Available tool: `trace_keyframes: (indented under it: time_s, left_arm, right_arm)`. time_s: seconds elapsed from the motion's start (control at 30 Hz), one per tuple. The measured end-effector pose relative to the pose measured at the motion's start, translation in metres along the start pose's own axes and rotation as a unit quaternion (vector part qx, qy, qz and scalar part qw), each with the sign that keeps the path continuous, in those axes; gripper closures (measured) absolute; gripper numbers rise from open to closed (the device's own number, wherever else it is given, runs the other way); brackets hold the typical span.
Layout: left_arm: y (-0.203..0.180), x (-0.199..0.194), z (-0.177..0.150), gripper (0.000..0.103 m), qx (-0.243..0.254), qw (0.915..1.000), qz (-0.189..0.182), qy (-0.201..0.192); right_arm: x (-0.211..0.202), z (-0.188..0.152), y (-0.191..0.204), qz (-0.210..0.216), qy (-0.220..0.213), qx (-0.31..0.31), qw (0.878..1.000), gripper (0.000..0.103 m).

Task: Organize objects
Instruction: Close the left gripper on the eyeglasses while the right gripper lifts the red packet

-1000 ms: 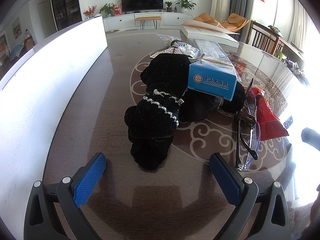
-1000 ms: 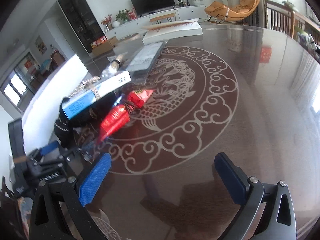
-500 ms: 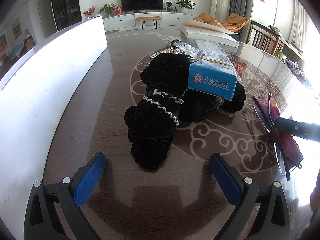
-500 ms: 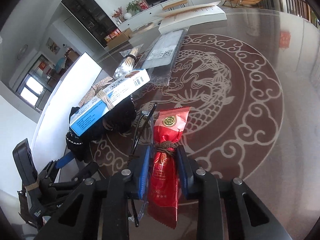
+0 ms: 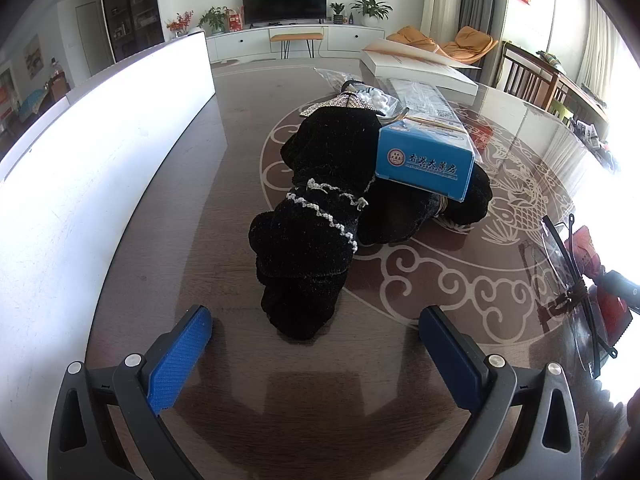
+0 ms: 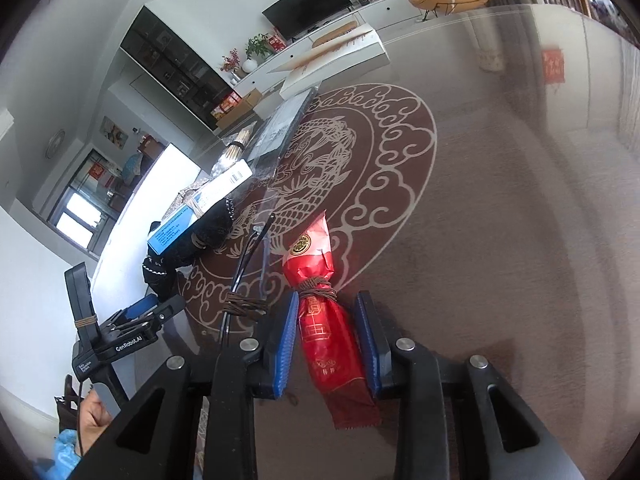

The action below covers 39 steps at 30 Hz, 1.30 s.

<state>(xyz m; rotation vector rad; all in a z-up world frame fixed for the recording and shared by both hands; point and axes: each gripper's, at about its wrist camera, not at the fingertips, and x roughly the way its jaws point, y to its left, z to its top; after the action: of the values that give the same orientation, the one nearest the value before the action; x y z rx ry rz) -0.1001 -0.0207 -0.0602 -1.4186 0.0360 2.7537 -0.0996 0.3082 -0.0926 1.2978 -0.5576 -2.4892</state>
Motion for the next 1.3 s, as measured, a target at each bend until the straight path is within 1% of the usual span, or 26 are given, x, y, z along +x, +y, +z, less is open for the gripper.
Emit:
trace_keyframes:
  time_s: [0.1, 0.13, 0.17, 0.23, 0.27, 0.37, 0.43, 0.47, 0.53, 0.6, 0.67, 0.7, 0.73, 0.77, 0.83, 0.87, 0.9, 0.97, 1.0, 1.03, 1.07, 1.1, 1.13, 1.17, 1.23, 1.3]
  left_arm:
    - [0.0, 0.0, 0.0, 0.0, 0.0, 1.0, 0.0, 0.0]
    - [0.0, -0.001, 0.0, 0.0, 0.0, 1.0, 0.0, 0.0]
    - [0.0, 0.0, 0.0, 0.0, 0.0, 1.0, 0.0, 0.0]
    - [0.0, -0.001, 0.0, 0.0, 0.0, 1.0, 0.0, 0.0]
    - [0.0, -0.001, 0.001, 0.0, 0.003, 1.0, -0.001, 0.004]
    - [0.001, -0.011, -0.01, 0.0, 0.013, 0.9997, -0.009, 0.018]
    - [0.001, -0.018, -0.019, 0.0, 0.015, 0.9994, -0.016, 0.025]
    - [0.003, -0.023, -0.024, 0.0, 0.01, 0.9993, -0.029, 0.022]
    - [0.006, -0.037, -0.03, 0.0, -0.003, 0.9976, -0.07, 0.001]
    - [0.001, -0.051, -0.03, 0.0, -0.007, 0.9934, -0.113, -0.019]
    - [-0.016, -0.057, -0.022, 0.0, 0.01, 0.988, -0.153, -0.017]
    - [-0.03, -0.059, -0.018, 0.0, 0.027, 0.9859, -0.165, -0.013]
    - [-0.044, -0.06, -0.014, 0.0, 0.05, 0.9846, -0.167, -0.011]
    - [-0.061, -0.06, -0.01, 0.0, 0.075, 0.9839, -0.162, -0.011]
    - [-0.089, -0.054, -0.004, 0.0, 0.118, 0.9832, -0.14, -0.009]
    - [-0.101, -0.047, 0.001, 0.0, 0.128, 0.9832, -0.13, -0.005]
    - [-0.108, -0.037, 0.006, 0.0, 0.128, 0.9837, -0.126, 0.003]
    - [-0.11, -0.021, 0.011, 0.0, 0.109, 0.9858, -0.126, 0.024]
    - [-0.109, -0.013, 0.013, 0.004, 0.095, 0.9863, -0.131, 0.032]
    - [-0.107, -0.008, 0.014, 0.021, 0.083, 0.9857, -0.141, 0.039]
    - [-0.107, -0.006, 0.014, 0.031, 0.08, 0.9862, -0.14, 0.036]
    - [-0.108, -0.007, 0.014, 0.043, 0.084, 0.9859, -0.142, 0.028]
    - [-0.11, -0.006, 0.014, 0.06, 0.088, 0.9852, -0.144, 0.026]
    - [-0.11, -0.005, 0.013, 0.075, 0.091, 0.9848, -0.145, 0.028]
    - [-0.106, -0.008, 0.008, 0.076, 0.086, 0.9838, -0.155, 0.024]
    - [-0.099, -0.014, 0.001, 0.076, 0.085, 0.9832, -0.16, 0.019]
  right_arm:
    - [0.001, -0.001, 0.01, -0.044, 0.009, -0.049, 0.998, 0.061]
    - [0.003, -0.002, 0.018, -0.061, 0.012, -0.071, 0.996, 0.051]
    - [0.006, -0.004, 0.026, -0.077, 0.014, -0.093, 0.993, 0.038]
    - [0.016, -0.008, 0.043, -0.105, 0.013, -0.13, 0.986, 0.026]
    - [0.021, -0.009, 0.051, -0.109, 0.011, -0.141, 0.984, 0.026]
    - [0.037, -0.013, 0.072, -0.089, 0.012, -0.154, 0.984, 0.026]
    - [0.045, -0.018, 0.085, -0.087, 0.011, -0.172, 0.981, 0.026]
    - [0.047, -0.02, 0.089, -0.088, 0.011, -0.18, 0.98, 0.026]
    - [0.047, -0.024, 0.09, -0.094, 0.007, -0.188, 0.978, 0.026]
    - [0.043, -0.023, 0.084, -0.097, 0.006, -0.182, 0.979, 0.026]
    - [0.036, -0.022, 0.072, -0.114, 0.004, -0.174, 0.978, 0.028]
    - [0.032, -0.022, 0.066, -0.122, 0.001, -0.173, 0.977, 0.031]
    - [0.028, -0.021, 0.06, -0.13, 0.001, -0.176, 0.976, 0.044]
    - [0.024, -0.02, 0.055, -0.138, 0.004, -0.178, 0.974, 0.055]
    - [0.017, -0.017, 0.045, -0.149, 0.014, -0.175, 0.973, 0.059]
    - [0.014, -0.016, 0.04, -0.151, 0.019, -0.171, 0.973, 0.059]
    - [0.01, -0.016, 0.036, -0.151, 0.022, -0.168, 0.974, 0.059]
    - [0.002, -0.017, 0.03, -0.151, 0.026, -0.164, 0.975, 0.059]
    - [-0.002, -0.017, 0.028, -0.148, 0.028, -0.162, 0.975, 0.059]
    - [-0.005, -0.017, 0.028, -0.145, 0.032, -0.162, 0.976, 0.055]
    - [-0.006, -0.016, 0.028, -0.141, 0.035, -0.163, 0.976, 0.048]
    - [-0.006, -0.014, 0.031, -0.138, 0.035, -0.169, 0.975, 0.046]
    - [-0.005, -0.011, 0.036, -0.138, 0.035, -0.177, 0.974, 0.045]
    - [-0.003, -0.008, 0.041, -0.139, 0.037, -0.188, 0.972, 0.044]
    - [0.008, -0.001, 0.054, -0.134, 0.05, -0.211, 0.967, 0.044]
    - [0.026, 0.001, 0.064, -0.127, 0.077, -0.233, 0.961, 0.044]
